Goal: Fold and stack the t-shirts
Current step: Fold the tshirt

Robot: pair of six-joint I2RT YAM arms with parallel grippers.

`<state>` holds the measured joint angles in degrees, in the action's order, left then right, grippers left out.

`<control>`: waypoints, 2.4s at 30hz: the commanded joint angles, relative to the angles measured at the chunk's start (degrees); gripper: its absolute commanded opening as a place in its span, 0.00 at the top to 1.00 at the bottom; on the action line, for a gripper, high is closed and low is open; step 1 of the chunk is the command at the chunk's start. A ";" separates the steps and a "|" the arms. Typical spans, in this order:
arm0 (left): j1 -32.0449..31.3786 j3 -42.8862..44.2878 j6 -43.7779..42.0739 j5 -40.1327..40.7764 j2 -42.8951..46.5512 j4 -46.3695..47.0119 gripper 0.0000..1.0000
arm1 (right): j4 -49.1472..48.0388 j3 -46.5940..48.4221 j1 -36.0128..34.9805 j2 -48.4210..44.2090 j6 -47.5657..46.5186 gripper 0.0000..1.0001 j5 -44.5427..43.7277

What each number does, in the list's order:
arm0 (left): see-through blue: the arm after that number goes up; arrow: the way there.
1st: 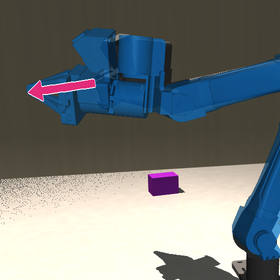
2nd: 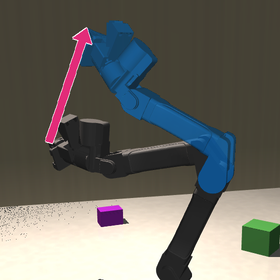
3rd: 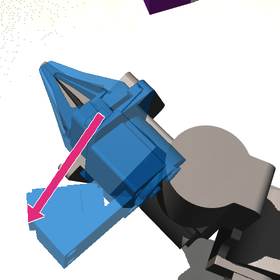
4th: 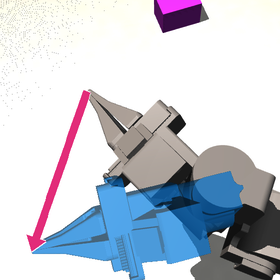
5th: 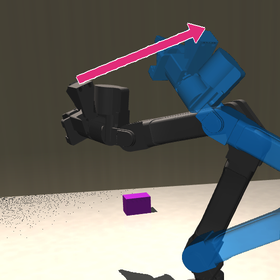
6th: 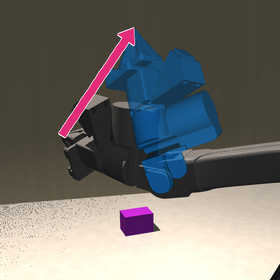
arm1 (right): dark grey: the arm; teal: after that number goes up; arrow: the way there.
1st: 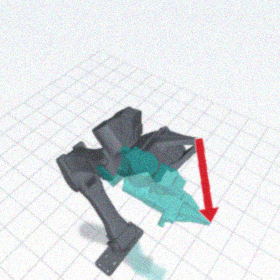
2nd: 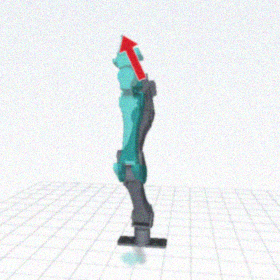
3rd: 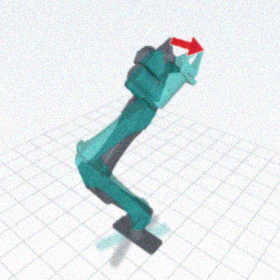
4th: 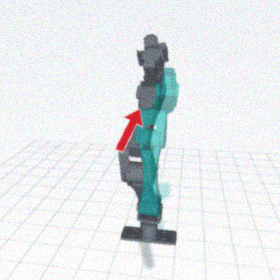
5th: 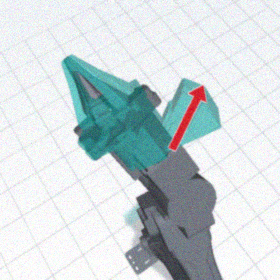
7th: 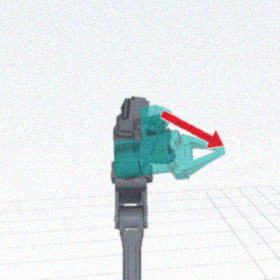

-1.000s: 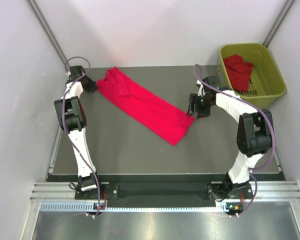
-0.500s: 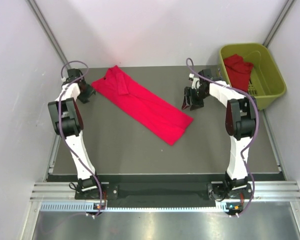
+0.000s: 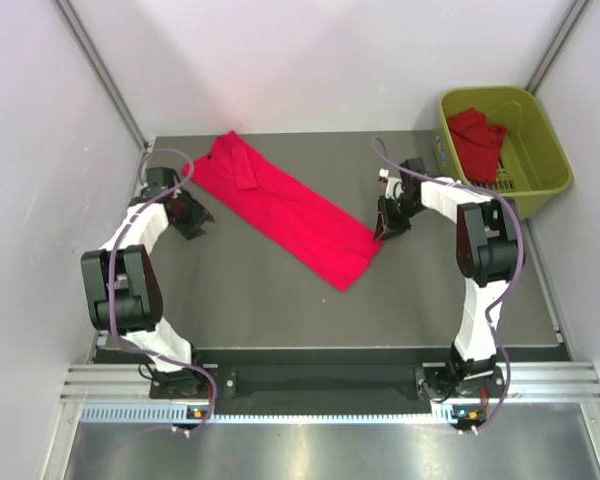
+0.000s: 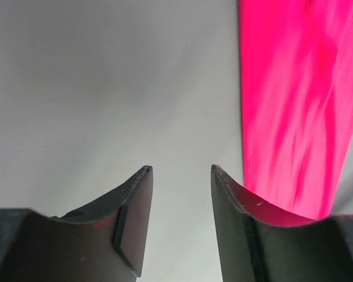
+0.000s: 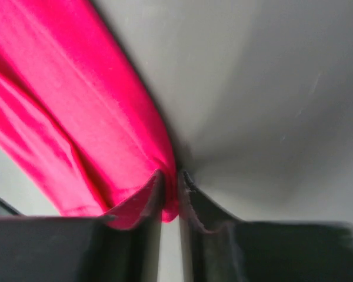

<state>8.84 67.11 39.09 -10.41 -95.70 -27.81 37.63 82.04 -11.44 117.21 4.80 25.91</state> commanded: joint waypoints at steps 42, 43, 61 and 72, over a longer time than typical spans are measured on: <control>-8.67 31.50 3.52 -17.36 -40.25 24.72 0.57 | -7.04 -38.54 -18.54 -43.21 18.23 0.41 -2.71; -8.58 32.02 4.06 -16.66 -40.79 25.08 0.60 | -6.69 -38.01 -17.92 -42.51 17.88 0.40 -2.62; -10.34 66.22 4.60 -10.07 -58.99 23.87 0.84 | -8.53 -30.71 -13.61 -31.52 21.30 0.41 -2.45; -10.69 45.07 -16.58 -2.69 -31.62 2.60 0.35 | -17.75 -38.26 -17.20 -30.19 23.94 0.42 5.90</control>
<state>-1.93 118.04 31.29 -17.72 -140.57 -18.15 24.58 46.35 -26.17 87.53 27.62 28.86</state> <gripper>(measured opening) 0.675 0.600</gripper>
